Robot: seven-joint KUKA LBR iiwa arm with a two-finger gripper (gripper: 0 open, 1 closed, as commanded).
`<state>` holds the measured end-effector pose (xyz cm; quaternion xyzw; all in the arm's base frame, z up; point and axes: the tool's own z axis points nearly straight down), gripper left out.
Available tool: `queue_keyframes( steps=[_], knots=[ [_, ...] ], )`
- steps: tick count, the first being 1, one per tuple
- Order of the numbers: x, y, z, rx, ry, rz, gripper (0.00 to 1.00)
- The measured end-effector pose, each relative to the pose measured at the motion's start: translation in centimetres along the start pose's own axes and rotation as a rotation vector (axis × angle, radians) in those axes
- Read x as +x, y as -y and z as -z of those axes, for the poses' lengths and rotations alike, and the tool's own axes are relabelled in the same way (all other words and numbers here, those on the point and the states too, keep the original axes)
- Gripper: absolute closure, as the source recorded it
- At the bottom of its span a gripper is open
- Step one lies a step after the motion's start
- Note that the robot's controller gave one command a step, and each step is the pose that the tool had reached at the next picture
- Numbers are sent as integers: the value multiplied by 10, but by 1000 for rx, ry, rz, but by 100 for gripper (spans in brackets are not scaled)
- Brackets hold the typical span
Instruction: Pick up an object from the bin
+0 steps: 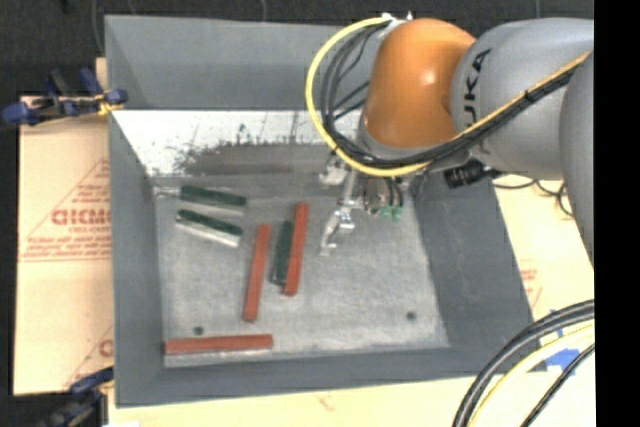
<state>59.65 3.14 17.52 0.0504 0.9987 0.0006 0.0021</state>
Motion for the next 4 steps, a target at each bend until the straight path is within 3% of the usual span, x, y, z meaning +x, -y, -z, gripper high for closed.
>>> queue_keyframes(
  steps=[1, 2, 3, 4],
  knots=[
    [15, -18, -75, 6, 3, 233, 100],
    [17, -20, -81, 1, 7, 234, 0],
    [17, -20, -81, 1, 7, 233, 0],
    [0, -31, -94, 2, 7, 550, 100]
  ],
)
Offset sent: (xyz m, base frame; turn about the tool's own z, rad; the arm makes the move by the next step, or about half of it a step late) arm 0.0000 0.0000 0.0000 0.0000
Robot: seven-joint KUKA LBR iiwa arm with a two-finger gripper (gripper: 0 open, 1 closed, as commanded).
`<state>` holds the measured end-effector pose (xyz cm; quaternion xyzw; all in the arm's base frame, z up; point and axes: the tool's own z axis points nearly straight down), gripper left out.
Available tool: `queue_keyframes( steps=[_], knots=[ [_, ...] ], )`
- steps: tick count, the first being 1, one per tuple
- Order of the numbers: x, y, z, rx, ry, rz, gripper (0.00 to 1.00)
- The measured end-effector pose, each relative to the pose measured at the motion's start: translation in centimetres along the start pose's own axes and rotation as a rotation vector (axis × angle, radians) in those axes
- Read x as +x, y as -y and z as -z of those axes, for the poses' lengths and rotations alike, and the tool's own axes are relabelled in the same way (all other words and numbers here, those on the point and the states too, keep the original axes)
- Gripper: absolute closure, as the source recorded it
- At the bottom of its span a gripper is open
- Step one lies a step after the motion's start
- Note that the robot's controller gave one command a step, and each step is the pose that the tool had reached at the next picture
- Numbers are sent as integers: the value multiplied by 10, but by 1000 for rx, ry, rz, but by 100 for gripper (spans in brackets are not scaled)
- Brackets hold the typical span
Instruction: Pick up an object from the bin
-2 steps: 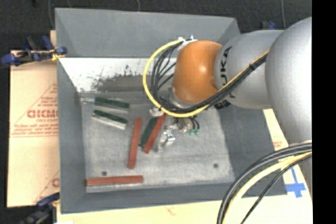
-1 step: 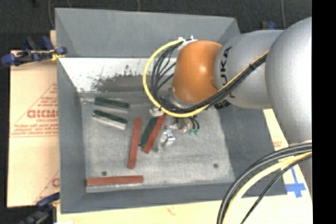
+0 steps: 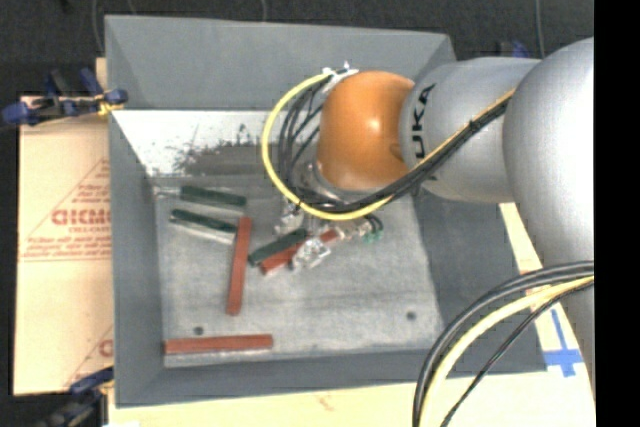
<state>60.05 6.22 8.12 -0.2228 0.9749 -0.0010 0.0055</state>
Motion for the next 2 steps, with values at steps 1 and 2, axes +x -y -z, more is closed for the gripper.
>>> queue_keyframes(
  steps=[1, 2],
  knots=[
    [0, 0, 0, 0, 0, -1, 100],
    [-1, -2, 140, -1, -4, -71, 100]
  ],
)
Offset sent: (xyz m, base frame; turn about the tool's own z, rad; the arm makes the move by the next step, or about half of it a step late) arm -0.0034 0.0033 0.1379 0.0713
